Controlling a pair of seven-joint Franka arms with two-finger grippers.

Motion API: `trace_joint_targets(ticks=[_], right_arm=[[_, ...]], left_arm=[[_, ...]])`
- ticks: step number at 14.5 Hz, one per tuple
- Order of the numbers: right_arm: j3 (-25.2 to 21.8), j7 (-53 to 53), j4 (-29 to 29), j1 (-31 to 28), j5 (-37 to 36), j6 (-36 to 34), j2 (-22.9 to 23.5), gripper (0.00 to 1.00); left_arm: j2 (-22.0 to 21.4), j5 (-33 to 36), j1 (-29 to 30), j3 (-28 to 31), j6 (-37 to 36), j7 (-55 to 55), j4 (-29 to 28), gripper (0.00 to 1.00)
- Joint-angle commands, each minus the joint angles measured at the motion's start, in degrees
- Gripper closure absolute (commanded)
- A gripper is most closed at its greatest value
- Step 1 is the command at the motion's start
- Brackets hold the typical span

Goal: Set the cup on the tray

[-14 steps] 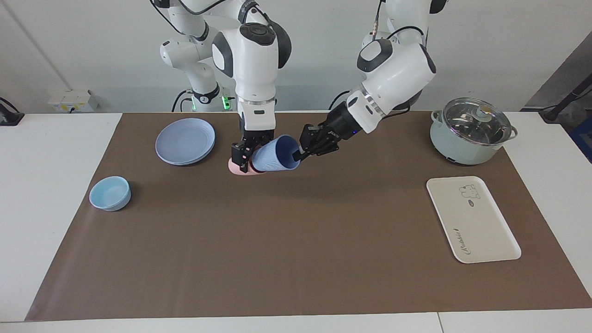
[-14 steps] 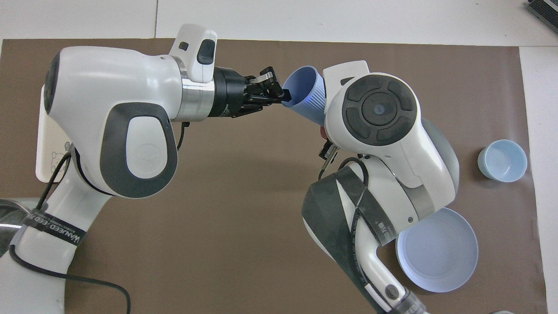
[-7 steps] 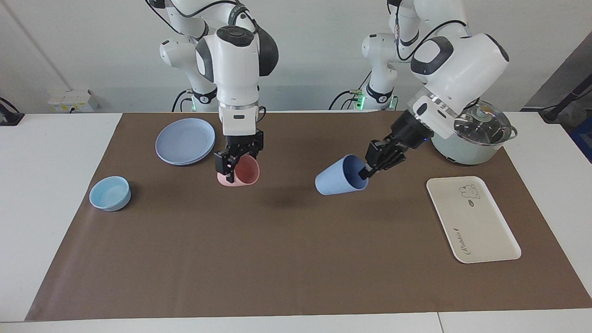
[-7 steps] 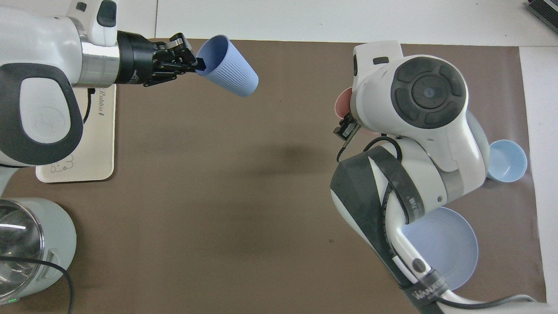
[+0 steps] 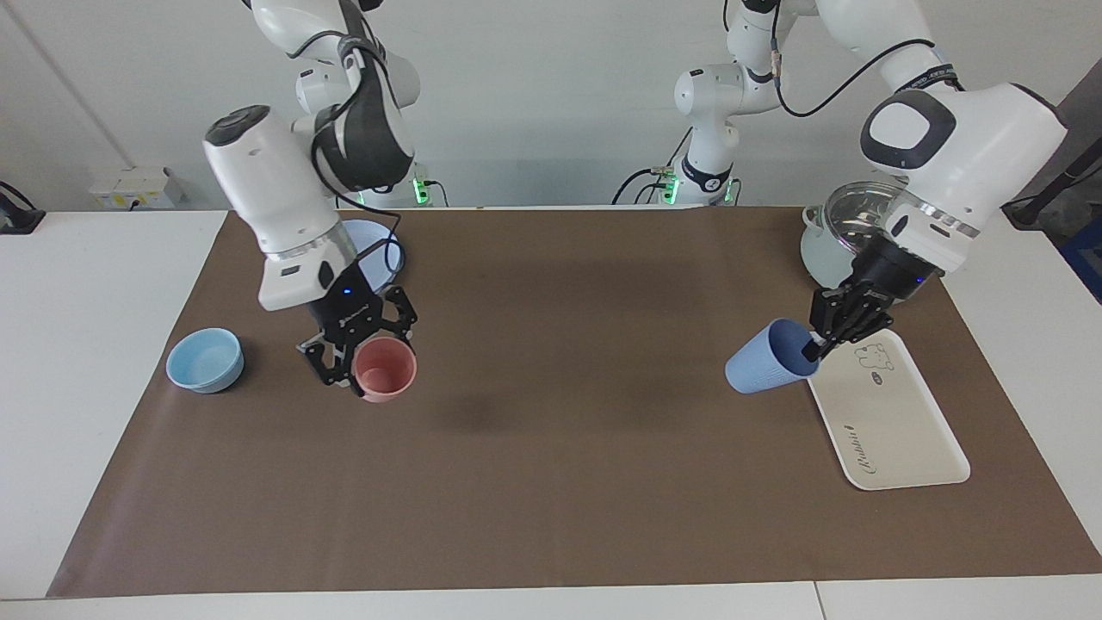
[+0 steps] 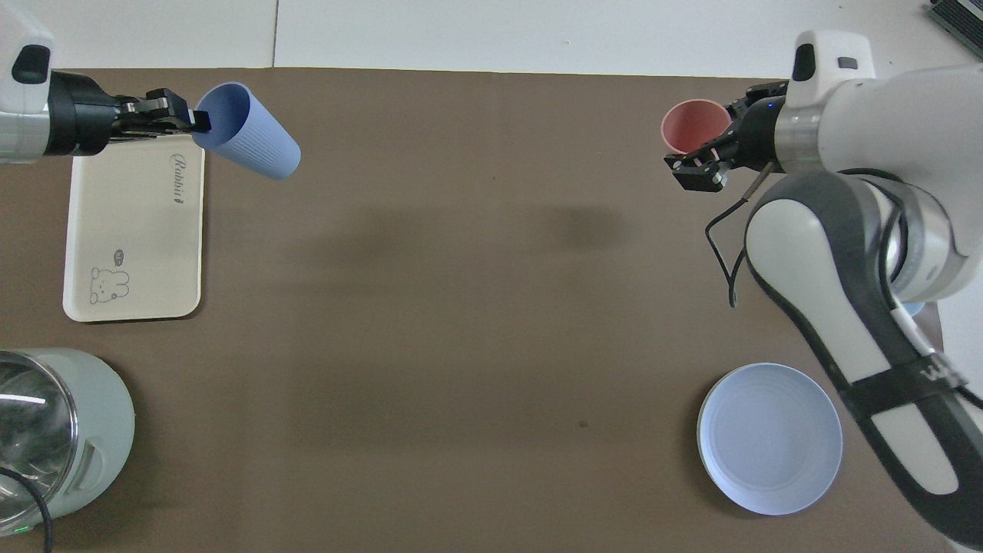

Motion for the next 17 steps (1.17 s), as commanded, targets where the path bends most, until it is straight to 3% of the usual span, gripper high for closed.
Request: trace_joint_targets(ticks=[1, 3, 5, 7, 13, 17], right_arm=[[0.8, -16.4, -5.3, -4.0, 21.0, 8.3, 1.0, 1.0], [0.8, -29.7, -5.5, -6.0, 36.0, 9.0, 3.9, 1.0], [0.8, -39.1, -6.5, -7.8, 43.7, 8.8, 5.1, 1.0], [0.8, -44.2, -8.3, -10.1, 45.7, 7.5, 5.3, 1.0], [0.8, -58.6, -11.1, -13.3, 54.9, 4.9, 7.6, 1.0], [0.8, -60.1, -11.8, -13.3, 57.2, 5.2, 7.7, 1.0]], left_arm=[[-3.9, 1.2, 4.0, -0.3, 0.9, 10.5, -5.6, 1.0], [-5.2, 1.2, 6.7, -0.3, 3.5, 15.9, -9.1, 1.0], [-6.7, 1.4, 7.7, -0.3, 9.7, 21.2, -14.4, 1.0], [-6.8, 1.4, 8.4, -0.3, 17.9, 26.5, -18.7, 1.0], [-4.5, 1.4, 9.7, -0.4, 27.9, 32.3, -23.2, 1.0], [-1.3, 1.4, 9.1, -0.5, 34.0, 33.4, -23.9, 1.0]])
